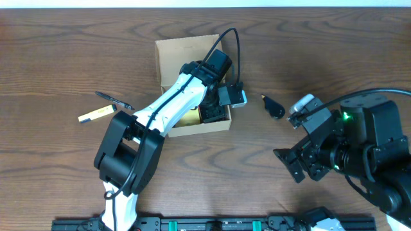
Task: Pack container
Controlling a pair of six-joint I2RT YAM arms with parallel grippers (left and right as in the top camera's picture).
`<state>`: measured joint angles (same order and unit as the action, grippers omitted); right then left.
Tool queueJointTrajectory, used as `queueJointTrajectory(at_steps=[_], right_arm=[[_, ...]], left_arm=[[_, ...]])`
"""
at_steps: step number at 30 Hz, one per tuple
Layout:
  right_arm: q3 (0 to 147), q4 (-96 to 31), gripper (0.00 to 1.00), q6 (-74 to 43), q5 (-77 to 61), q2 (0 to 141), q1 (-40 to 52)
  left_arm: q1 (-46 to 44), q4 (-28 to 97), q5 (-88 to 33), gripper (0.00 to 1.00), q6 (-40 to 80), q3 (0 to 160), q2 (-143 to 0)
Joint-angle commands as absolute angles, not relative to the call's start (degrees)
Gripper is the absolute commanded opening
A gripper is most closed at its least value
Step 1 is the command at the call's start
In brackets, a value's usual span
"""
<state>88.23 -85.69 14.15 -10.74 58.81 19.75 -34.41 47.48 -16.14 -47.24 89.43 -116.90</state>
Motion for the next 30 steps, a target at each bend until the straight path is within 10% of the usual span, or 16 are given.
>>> queueJointTrajectory(at_steps=[1,30], right_arm=[[88.2,-85.8,0.99,14.9,-11.4,58.6,20.2],[88.2,-85.8,0.99,14.9,-11.4,58.6,20.2]], left_arm=[[-34.5,47.5,-16.1,0.48,-47.5,90.0,-117.7],[-36.7,56.1,-16.6,0.52,-38.1,90.2,-106.8]])
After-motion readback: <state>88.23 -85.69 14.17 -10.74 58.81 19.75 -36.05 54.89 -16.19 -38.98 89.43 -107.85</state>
